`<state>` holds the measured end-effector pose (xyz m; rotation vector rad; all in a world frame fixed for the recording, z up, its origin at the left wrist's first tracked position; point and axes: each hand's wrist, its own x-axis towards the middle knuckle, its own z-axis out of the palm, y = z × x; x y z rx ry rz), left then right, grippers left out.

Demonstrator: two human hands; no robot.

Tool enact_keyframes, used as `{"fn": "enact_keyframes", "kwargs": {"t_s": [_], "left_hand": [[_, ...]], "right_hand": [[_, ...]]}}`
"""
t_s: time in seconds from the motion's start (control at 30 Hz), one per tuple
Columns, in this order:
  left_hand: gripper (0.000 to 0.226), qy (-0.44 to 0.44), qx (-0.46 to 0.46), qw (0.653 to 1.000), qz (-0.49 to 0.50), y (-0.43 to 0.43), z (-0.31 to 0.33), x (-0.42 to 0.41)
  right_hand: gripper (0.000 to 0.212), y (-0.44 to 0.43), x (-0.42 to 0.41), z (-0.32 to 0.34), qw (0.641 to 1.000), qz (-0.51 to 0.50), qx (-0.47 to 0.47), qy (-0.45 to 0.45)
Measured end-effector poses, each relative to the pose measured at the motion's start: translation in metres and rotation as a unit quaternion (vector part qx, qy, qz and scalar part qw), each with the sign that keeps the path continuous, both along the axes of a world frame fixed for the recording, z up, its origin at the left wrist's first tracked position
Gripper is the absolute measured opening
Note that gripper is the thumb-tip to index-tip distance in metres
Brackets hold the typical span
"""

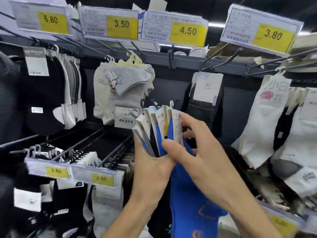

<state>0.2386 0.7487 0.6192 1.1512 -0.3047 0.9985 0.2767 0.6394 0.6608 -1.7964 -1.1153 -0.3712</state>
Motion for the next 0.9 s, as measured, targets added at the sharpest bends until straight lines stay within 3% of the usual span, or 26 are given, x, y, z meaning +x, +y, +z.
{"fn": "enact_keyframes", "kwargs": {"t_s": [0.13, 0.23, 0.37, 0.47, 0.53, 0.67, 0.8, 0.9], "left_hand": [[0.064, 0.007, 0.017, 0.999, -0.047, 0.003, 0.002, -0.003], [0.058, 0.006, 0.01, 0.998, -0.055, 0.007, 0.001, -0.003], [0.084, 0.015, 0.05, 0.998, -0.024, 0.003, 0.003, 0.001], [0.091, 0.017, 0.053, 0.998, -0.036, 0.003, 0.001, 0.002], [0.084, 0.019, 0.034, 0.998, -0.044, 0.005, -0.002, 0.001], [0.047, 0.015, -0.05, 0.997, -0.06, 0.007, -0.006, 0.002], [0.047, 0.007, -0.098, 0.991, -0.091, 0.011, -0.007, 0.001], [0.05, 0.004, -0.053, 0.996, -0.077, 0.008, -0.004, 0.002]], "right_hand": [[0.044, -0.002, 0.009, 0.005, 0.987, 0.116, 0.038, 0.103], [0.038, -0.006, 0.017, 0.003, 0.976, 0.146, 0.065, 0.148], [0.033, -0.001, 0.015, 0.003, 0.972, 0.193, 0.049, 0.122], [0.033, 0.0, 0.018, 0.002, 0.97, 0.194, 0.046, 0.143], [0.039, -0.002, 0.022, -0.001, 0.964, 0.184, 0.066, 0.177], [0.043, -0.004, 0.033, -0.009, 0.936, 0.183, 0.133, 0.268], [0.042, -0.006, 0.04, -0.013, 0.916, 0.14, 0.192, 0.323], [0.042, -0.003, 0.036, -0.013, 0.922, 0.168, 0.181, 0.298]]}}
